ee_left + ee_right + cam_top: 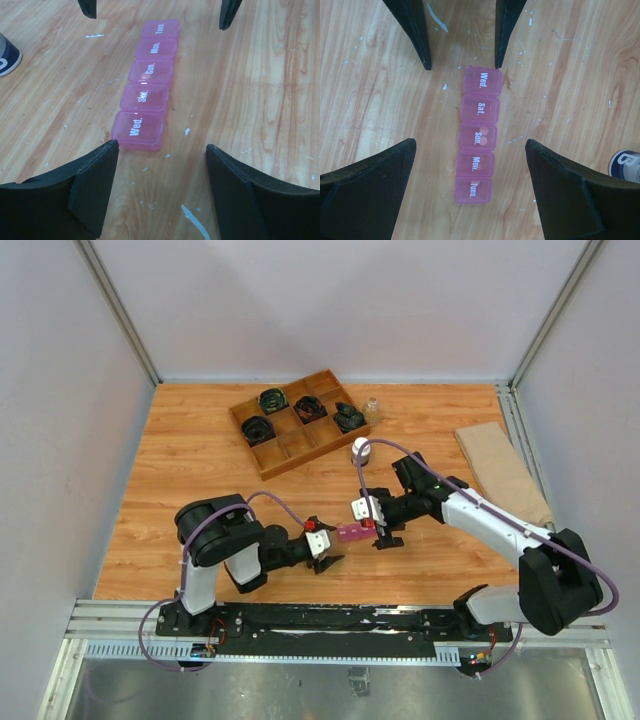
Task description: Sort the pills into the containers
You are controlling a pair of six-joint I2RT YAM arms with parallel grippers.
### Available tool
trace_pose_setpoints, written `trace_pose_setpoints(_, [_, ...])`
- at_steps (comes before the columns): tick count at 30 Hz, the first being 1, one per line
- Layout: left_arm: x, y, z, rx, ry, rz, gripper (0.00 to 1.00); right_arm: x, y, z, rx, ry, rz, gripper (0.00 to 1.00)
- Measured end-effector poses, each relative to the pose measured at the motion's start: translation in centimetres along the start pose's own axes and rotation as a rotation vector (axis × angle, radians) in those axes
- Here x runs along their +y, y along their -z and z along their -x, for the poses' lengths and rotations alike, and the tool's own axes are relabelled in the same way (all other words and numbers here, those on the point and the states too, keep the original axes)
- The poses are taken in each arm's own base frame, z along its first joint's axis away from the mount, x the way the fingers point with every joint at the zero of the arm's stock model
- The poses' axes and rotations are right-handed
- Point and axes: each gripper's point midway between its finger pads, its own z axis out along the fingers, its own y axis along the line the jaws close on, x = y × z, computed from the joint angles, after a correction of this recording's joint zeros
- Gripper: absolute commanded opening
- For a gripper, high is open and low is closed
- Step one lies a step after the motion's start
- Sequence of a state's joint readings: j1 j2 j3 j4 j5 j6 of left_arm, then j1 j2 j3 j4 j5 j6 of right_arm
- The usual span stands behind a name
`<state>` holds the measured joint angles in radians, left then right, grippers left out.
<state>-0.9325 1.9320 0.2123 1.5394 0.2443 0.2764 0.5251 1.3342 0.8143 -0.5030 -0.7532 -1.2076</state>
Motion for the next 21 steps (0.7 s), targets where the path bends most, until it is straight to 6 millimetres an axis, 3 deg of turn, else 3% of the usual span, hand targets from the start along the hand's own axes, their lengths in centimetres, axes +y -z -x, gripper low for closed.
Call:
trace_pose_setpoints(7, [1.4,-0.5,-0.3,0.001,0.044,0.036,0.67,-0.5,-0.3,-0.4,0.015,-0.048,-0.017,0.9])
trace_pose_setpoints(15, [2.8,-1.7,-0.6,-0.016,0.119,0.03,0.74,-0.2,-0.5,-0.6,0.017,-0.082,-0.01,0.89])
trace_pose_setpoints(21, [2.1,-2.6,-0.4,-0.034,0.134,-0.025,0.61,-0.1,-0.7,-0.8,0.02,-0.1,-0.004,0.86])
